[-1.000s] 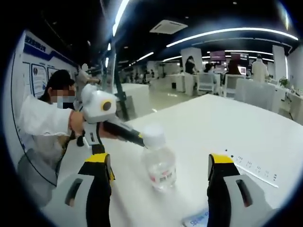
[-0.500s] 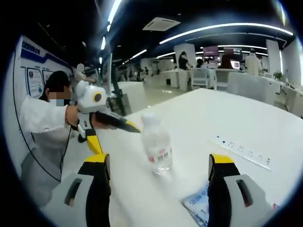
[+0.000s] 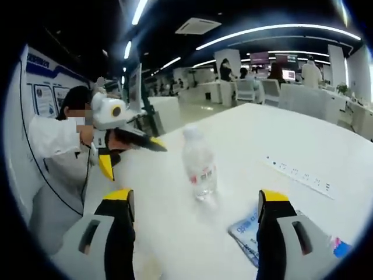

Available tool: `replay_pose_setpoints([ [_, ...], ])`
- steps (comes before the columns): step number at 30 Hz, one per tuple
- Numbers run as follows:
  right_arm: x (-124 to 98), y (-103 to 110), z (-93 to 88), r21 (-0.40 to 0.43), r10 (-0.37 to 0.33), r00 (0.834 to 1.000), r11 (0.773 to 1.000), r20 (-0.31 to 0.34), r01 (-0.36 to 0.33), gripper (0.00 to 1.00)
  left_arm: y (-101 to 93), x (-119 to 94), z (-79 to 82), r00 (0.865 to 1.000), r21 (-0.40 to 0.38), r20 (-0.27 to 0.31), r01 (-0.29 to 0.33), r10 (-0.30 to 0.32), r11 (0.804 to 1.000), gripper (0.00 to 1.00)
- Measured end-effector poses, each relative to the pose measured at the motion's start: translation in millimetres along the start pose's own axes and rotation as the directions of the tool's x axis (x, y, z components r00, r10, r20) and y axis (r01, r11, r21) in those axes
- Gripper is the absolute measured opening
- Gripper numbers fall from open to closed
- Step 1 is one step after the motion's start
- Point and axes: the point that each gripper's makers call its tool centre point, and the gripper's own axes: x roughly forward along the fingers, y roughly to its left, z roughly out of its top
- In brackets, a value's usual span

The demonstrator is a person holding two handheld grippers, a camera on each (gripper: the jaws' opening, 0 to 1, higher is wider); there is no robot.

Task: Arrange the tabletop items into an orderly group along one side of the table until the central work area is clear of visible clutter.

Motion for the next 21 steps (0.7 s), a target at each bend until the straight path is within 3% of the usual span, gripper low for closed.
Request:
replay_pose_setpoints([
  [9,-22,20,-33.6,0.011,0.053,0.994,0.999,-0.091,-0.053,0.88,-26.4,-16,-7.9,1.000,-0.017,0.001,-0.006,0.006,1.000,1.00],
  [21,-40,47,-67.9,0.031,0.113,0.980,0.994,-0.165,-0.109,0.84,-51.1,-27,-20.1,1.000,-0.033,0.000,-0.007,0.007,0.999,1.00],
])
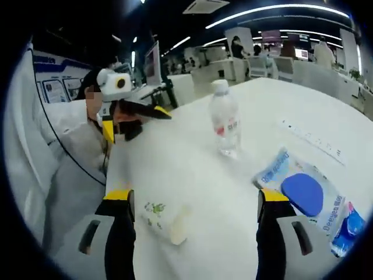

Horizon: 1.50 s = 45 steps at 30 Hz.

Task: Arrange the tabletop items into an orderly group along one side of the table until the central work area is clear of visible clutter.

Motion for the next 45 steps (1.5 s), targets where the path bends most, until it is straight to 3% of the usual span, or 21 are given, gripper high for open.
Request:
replay_pose_setpoints([
  [5,1,16,-22.7,0.056,0.052,0.997,0.997,-0.050,-0.049,0.79,-8.7,-6,-4.8,1.000,-0.010,0.001,-0.004,0.004,1.000,1.00],
  [7,2,23,-27.9,0.093,0.087,0.995,0.992,-0.049,-0.082,0.69,-10.9,-8,-5.9,1.000,-0.012,0.003,-0.009,0.009,1.000,1.00],
  [9,4,38,-37.6,0.152,0.166,0.984,0.976,-0.068,-0.154,0.57,-14.6,-10,-5.1,1.000,-0.018,0.013,-0.008,0.008,1.000,1.00],
  [14,12,45,-55.1,0.143,0.189,0.976,0.975,-0.109,-0.173,0.40,-18.2,-11,-8.6,1.000,-0.022,0.016,-0.014,0.015,1.000,0.99],
  [18,15,49,-58.6,0.168,0.220,0.970,0.965,-0.102,-0.201,0.22,-21.2,-12,-9.5,1.000,-0.025,0.019,-0.015,0.015,1.000,0.98],
  [26,24,37,-63.8,0.214,0.236,0.968,0.953,-0.089,-0.212,0.06,-19.6,-14,-7.2,0.999,-0.030,0.032,-0.023,0.024,0.999,0.97],
  [28,23,41,-62.6,0.250,0.264,0.960,0.939,-0.090,-0.235,0.04,-19.7,-14,-7.2,0.999,-0.029,0.030,-0.022,0.023,0.999,0.96],
  [32,16,48,-58.1,0.207,0.300,0.948,0.939,-0.106,-0.274,0.01,-20.1,-12,-7.5,0.999,-0.029,0.030,-0.020,0.021,0.999,0.96],
  [39,8,50,-41.0,0.163,0.311,0.945,0.942,-0.106,-0.292,0.00,-20.0,-11,-6.4,0.999,-0.030,0.036,-0.018,0.019,0.999,0.95],
  [43,5,46,-30.6,0.081,0.292,0.947,0.956,-0.132,-0.283,0.00,-20.4,-10,-4.8,0.999,-0.026,0.044,-0.017,0.018,1.000,0.95],
  [45,4,41,-22.4,-0.005,0.254,0.952,0.966,-0.167,-0.259,0.00,-21.4,-10,-4.8,0.999,-0.026,0.045,-0.016,0.017,1.000,0.95],
])
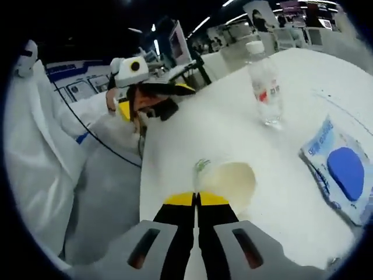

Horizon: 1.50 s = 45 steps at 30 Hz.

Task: Arrange the tabletop items into an orderly group along one side of the table until the central work area is clear of visible clutter.

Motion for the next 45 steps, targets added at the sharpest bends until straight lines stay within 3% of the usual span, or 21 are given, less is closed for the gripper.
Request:
replay_pose_setpoints([
  [6,-9,-24,17.7,-0.198,-0.109,0.986,0.977,-0.124,0.083,0.00,-3.2,0,-1.6,1.000,-0.004,0.006,0.002,-0.002,1.000,0.94],
  [9,-14,-44,26.9,-0.321,-0.180,0.965,0.940,-0.191,0.112,0.00,-4.8,0,-2.1,1.000,-0.005,0.013,0.004,-0.004,1.000,0.94],
  [12,-20,-67,37.9,-0.456,-0.253,0.930,0.883,-0.267,0.109,0.00,-4.9,-1,-2.6,1.000,-0.005,0.015,0.002,-0.002,1.000,0.94],
  [15,-21,-82,50.5,-0.523,-0.287,0.911,0.847,-0.296,0.096,0.00,-4.5,-2,-2.4,1.000,-0.008,0.020,-0.001,0.002,1.000,0.93],
  [17,-22,-95,56.3,-0.594,-0.333,0.883,0.800,-0.331,0.079,0.00,-4.4,-2,-2.5,1.000,-0.007,0.023,-0.002,0.002,1.000,0.93],
  [19,-20,-104,62.0,-0.643,-0.353,0.867,0.765,-0.353,0.049,0.00,-3.8,-2,-2.1,1.000,-0.010,0.031,-0.002,0.002,1.000,0.93],
  [21,-18,-111,66.2,-0.670,-0.364,0.855,0.742,-0.369,0.027,0.00,-3.1,-2,-3.2,1.000,-0.006,0.029,-0.004,0.004,1.000,0.93],
  [25,-10,-121,73.9,-0.736,-0.383,0.831,0.675,-0.403,-0.046,0.00,-3.2,-1,-3.2,0.999,-0.011,0.035,-0.001,0.002,1.000,0.93],
  [27,-8,-127,74.6,-0.780,-0.408,0.806,0.617,-0.430,-0.104,0.00,-2.3,-1,-3.4,0.999,-0.014,0.038,-0.003,0.003,1.000,0.93],
  [29,-5,-133,74.7,-0.802,-0.425,0.790,0.582,-0.441,-0.135,0.00,-1.7,-1,-4.2,0.999,-0.011,0.037,-0.005,0.006,1.000,0.93],
  [32,2,-137,72.2,-0.804,-0.412,0.782,0.565,-0.468,-0.183,0.00,-1.4,-2,-5.3,0.999,-0.009,0.033,-0.004,0.005,1.000,0.93],
  [33,3,-138,70.8,-0.811,-0.415,0.772,0.545,-0.481,-0.212,0.00,-0.9,-2,-5.5,0.999,-0.011,0.033,-0.005,0.005,1.000,0.93],
  [34,5,-140,69.6,-0.825,-0.426,0.762,0.510,-0.488,-0.242,0.00,-0.2,-2,-5.5,0.999,-0.014,0.036,-0.006,0.006,1.000,0.93],
  [37,9,-147,65.5,-0.833,-0.447,0.738,0.478,-0.505,-0.280,0.00,2.2,-3,-5.5,0.999,-0.019,0.042,-0.010,0.011,1.000,0.92],
  [45,20,-155,64.6,-0.835,-0.450,0.730,0.459,-0.514,-0.305,0.00,4.0,0,-7.5,0.999,-0.031,0.047,-0.009,0.010,0.999,0.92],
])
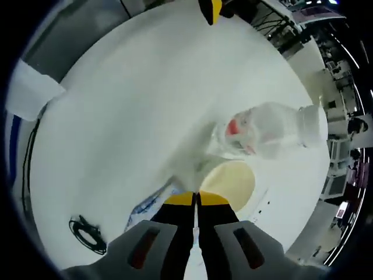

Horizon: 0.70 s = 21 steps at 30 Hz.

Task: Arrange the tabletop items into an orderly group along one side of the table until the central work area is clear of visible clutter.

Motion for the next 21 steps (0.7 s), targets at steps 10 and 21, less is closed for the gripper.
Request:
replay_pose_setpoints([
  [10,9,4,-2.5,-0.021,0.021,1.000,1.000,-0.006,-0.022,0.00,4.3,2,-0.4,1.000,-0.006,0.002,-0.003,0.003,1.000,0.92],
  [21,13,9,-2.2,-0.020,0.033,0.999,0.999,0.003,-0.033,0.02,4.4,5,-0.5,1.000,-0.012,0.004,0.001,-0.001,1.000,0.91],
])
